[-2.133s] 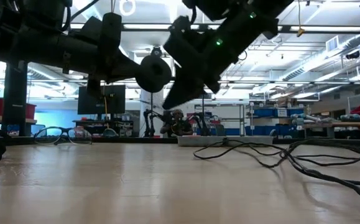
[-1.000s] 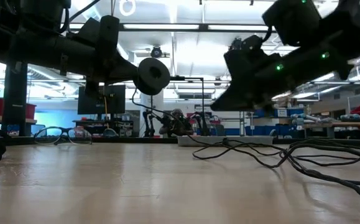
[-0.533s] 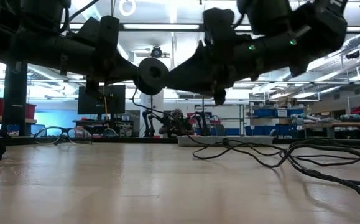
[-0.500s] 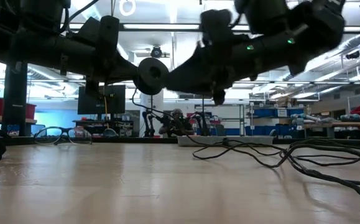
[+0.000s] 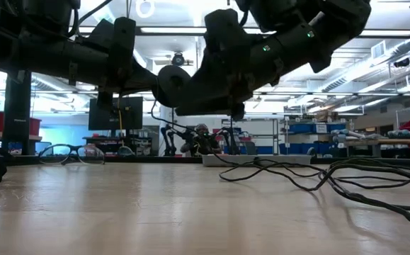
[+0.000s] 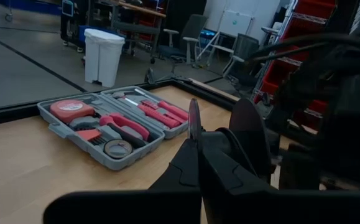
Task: Coil cords
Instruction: Coil the black wire onto the black spool
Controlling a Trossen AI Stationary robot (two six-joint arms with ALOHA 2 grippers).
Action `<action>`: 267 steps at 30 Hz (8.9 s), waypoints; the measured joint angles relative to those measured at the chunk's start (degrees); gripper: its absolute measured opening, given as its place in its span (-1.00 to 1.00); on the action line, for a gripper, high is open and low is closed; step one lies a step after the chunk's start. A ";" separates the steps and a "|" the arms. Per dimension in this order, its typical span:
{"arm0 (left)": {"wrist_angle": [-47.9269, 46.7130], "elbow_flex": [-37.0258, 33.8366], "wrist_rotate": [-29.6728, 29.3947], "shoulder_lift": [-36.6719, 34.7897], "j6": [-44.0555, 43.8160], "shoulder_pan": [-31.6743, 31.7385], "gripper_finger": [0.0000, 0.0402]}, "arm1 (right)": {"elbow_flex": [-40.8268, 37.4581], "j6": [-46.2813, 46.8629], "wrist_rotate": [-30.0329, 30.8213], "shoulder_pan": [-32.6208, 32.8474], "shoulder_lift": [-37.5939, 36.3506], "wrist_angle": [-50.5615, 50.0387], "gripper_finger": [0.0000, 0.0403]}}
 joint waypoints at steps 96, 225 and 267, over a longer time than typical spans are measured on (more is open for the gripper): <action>1.98 -1.21 -5.83 0.04 -3.13 -1.59 -1.00 | 12.22 0.84 20.93 -0.85 1.57 -35.31 -0.91; 4.55 -1.42 -4.48 0.00 -5.31 -0.13 -1.00 | -10.91 1.68 17.54 1.76 -11.75 -17.83 -0.80; 4.53 -1.56 -4.32 0.02 -2.67 -0.09 -1.00 | -8.46 -19.40 10.22 -9.24 -9.79 -15.08 -0.95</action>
